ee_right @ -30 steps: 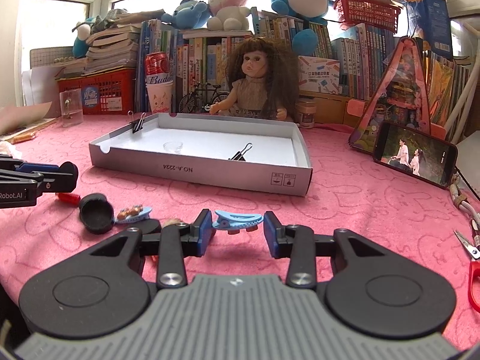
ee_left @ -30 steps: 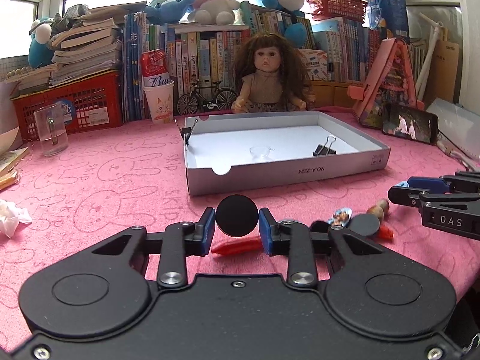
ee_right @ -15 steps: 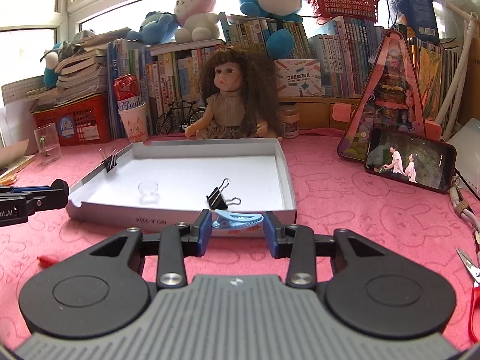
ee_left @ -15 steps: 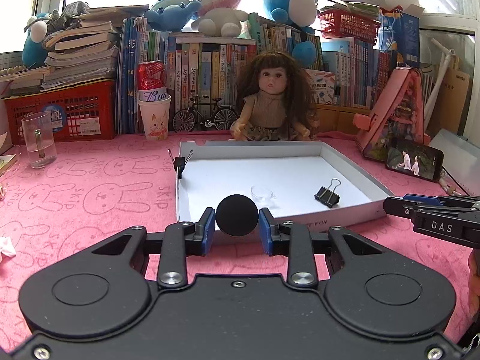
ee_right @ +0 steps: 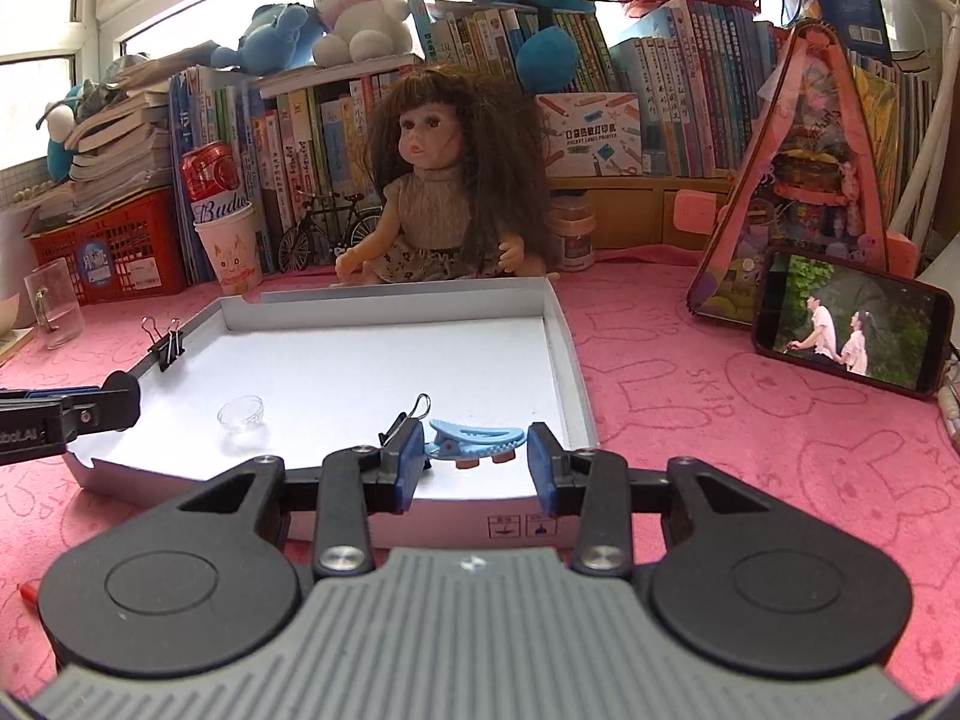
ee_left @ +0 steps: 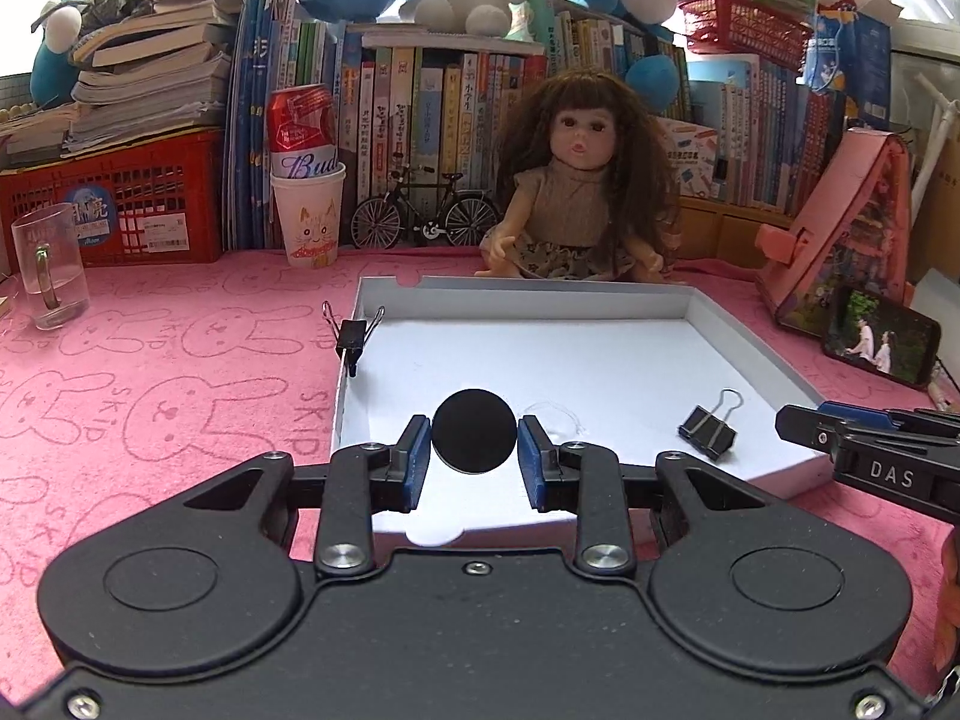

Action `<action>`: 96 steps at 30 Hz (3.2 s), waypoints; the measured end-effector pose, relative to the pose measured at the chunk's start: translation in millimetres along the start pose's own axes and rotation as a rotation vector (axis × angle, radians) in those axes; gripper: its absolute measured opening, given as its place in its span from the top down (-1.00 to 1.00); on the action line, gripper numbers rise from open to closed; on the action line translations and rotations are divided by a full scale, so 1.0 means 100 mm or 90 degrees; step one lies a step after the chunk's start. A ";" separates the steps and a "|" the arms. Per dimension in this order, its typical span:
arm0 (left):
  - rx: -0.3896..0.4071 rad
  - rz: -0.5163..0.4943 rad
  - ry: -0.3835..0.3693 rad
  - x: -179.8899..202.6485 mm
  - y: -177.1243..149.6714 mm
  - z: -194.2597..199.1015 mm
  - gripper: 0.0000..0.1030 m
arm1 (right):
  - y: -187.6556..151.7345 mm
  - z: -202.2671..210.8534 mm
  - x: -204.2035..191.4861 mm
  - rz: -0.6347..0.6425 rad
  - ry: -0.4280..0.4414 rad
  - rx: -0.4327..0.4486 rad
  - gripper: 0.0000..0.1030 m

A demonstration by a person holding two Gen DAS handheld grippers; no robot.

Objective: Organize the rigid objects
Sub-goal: 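Carry the black disc and blue hair clip with both tools into the box, then open the left tool to release the disc while the right tool releases the hair clip, then withdraw both open tools from the box toward the remaining objects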

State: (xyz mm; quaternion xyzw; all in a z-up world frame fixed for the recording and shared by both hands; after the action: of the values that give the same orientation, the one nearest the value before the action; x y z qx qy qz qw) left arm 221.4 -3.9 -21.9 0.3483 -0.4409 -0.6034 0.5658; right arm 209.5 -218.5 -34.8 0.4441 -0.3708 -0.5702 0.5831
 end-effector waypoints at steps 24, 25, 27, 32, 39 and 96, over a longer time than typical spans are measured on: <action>-0.073 0.001 0.000 0.05 -0.15 -0.53 0.43 | -0.02 -0.46 -0.01 -0.035 0.012 -0.069 0.15; -0.074 0.002 0.000 0.05 -0.15 -0.54 0.43 | -0.02 -0.46 -0.01 -0.041 0.013 -0.071 0.12; -0.076 0.002 -0.002 0.06 -0.16 -0.54 0.42 | -0.02 -0.46 0.00 -0.048 0.015 -0.073 0.07; -0.075 0.005 -0.007 0.07 -0.17 -0.53 0.41 | -0.04 -0.45 0.02 -0.060 0.016 -0.073 -0.18; -0.053 0.000 -0.013 0.11 -0.09 -0.40 -0.17 | 0.00 -0.38 0.01 -0.061 0.024 -0.064 -0.32; -0.038 -0.015 -0.055 -0.18 -0.80 1.11 -0.40 | -0.51 0.72 -0.09 0.052 0.067 -0.040 -0.68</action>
State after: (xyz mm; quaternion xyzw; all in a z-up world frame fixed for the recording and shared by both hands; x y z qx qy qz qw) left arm 91.4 27.1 -56.1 0.3101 -0.4428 -0.6376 0.5489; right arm 124.2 -213.7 -58.8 0.4395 -0.3395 -0.5331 0.6383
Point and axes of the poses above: each gripper's, at about its wrist camera, not at the fingertips, and z roughly against the way its jaws point, x to its right, y to its top, the point moved 10 cm from there along -z, roughly the way its jaws point, and after that the axes turned 9 degrees about x, right-handed, at the moved point
